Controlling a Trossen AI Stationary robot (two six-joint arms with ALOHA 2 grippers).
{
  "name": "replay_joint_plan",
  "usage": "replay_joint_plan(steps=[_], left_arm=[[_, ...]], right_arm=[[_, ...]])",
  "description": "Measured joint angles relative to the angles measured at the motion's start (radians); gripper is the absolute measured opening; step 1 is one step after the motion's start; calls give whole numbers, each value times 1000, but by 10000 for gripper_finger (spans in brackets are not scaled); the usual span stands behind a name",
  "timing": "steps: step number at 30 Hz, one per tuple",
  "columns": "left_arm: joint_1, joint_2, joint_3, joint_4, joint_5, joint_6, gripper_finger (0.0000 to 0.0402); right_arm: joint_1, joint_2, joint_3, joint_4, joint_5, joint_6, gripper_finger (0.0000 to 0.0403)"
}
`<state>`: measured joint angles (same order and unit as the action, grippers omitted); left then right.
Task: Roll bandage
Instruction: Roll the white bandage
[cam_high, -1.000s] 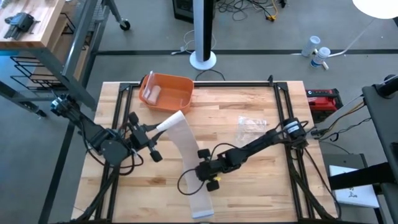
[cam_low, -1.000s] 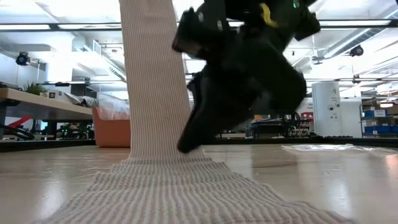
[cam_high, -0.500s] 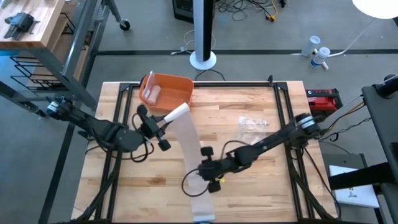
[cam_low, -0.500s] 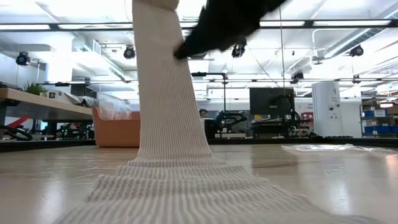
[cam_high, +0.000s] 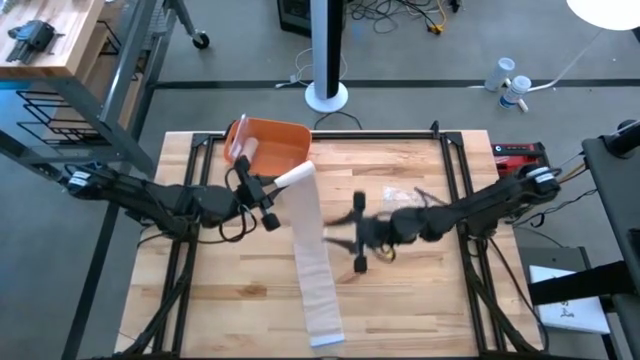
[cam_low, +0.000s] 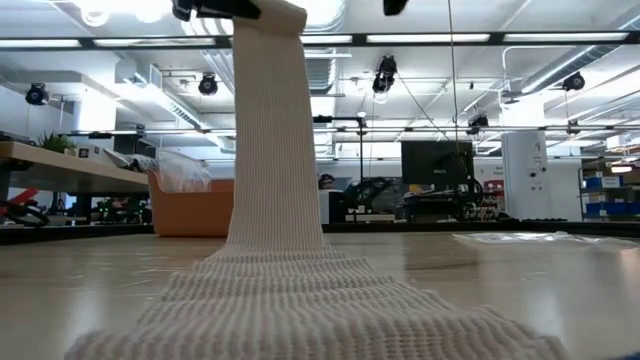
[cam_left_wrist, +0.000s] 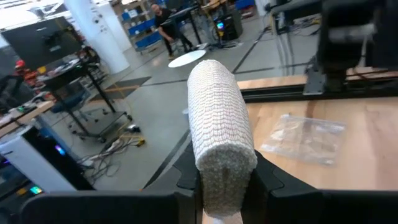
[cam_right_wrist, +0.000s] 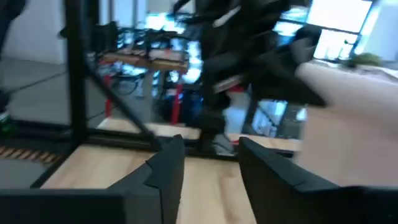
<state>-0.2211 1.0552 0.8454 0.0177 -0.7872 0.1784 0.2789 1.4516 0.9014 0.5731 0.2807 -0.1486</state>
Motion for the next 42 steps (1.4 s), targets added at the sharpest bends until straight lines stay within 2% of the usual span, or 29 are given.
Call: replay_joint_plan(steps=[3,8,12,19,25,33,35,38,42], left_arm=[[40,-3,-5,-4,33,19,53],[121,-6,2,-7,178,49,53],[166,-22,4,-6,208,47,53],[107,-17,0,-10,238,30,53],[82,-16,-1,-11,226,40,52],[32,24,-3,-8,208,129,51],[24,46,0,-1,175,159,51],[19,76,4,6,133,208,51],[16,94,10,57,128,263,51]], right_arm=[[-21,-31,-30,-15,0,55,159],[-20,-44,-49,-16,-5,175,184],[-29,-42,-43,-18,9,292,207],[-41,-63,-25,-13,10,366,246],[-40,-78,-25,-19,8,349,269],[-96,-102,-7,-63,2,501,272],[-128,-103,-7,-61,-33,531,269],[-195,-103,-7,-70,-165,580,266],[-285,-105,-7,-68,-340,610,270]])
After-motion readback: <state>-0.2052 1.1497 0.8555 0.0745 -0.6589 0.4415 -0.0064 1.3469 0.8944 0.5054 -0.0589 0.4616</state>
